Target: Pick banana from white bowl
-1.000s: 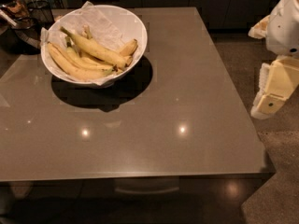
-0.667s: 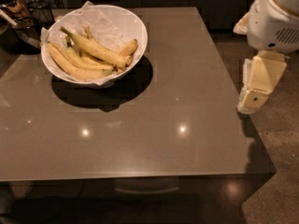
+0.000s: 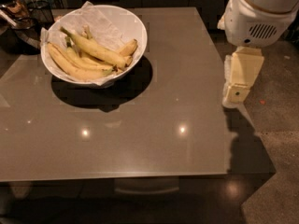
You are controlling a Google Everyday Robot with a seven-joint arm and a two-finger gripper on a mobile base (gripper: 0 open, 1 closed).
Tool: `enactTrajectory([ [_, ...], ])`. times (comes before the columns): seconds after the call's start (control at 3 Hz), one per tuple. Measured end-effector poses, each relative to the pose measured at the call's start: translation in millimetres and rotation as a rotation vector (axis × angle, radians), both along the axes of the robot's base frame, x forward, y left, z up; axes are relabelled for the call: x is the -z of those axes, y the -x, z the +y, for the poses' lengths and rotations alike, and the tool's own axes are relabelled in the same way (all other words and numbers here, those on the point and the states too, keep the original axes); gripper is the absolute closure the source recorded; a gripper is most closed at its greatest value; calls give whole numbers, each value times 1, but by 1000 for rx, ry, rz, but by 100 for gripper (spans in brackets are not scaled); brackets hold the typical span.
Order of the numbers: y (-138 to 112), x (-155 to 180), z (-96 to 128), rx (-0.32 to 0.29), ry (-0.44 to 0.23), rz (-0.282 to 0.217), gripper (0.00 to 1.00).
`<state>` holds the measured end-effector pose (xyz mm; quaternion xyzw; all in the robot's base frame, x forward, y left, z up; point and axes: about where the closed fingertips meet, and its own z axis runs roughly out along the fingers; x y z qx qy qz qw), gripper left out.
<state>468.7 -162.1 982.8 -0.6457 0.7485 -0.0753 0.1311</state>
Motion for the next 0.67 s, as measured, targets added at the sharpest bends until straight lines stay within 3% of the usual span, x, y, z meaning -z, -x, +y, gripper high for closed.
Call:
enactTrajectory([
  [0.33,-1,-1,6,-7,-15,-21,0],
  [0.67,-23,-6,28,25,-39,-9,0],
])
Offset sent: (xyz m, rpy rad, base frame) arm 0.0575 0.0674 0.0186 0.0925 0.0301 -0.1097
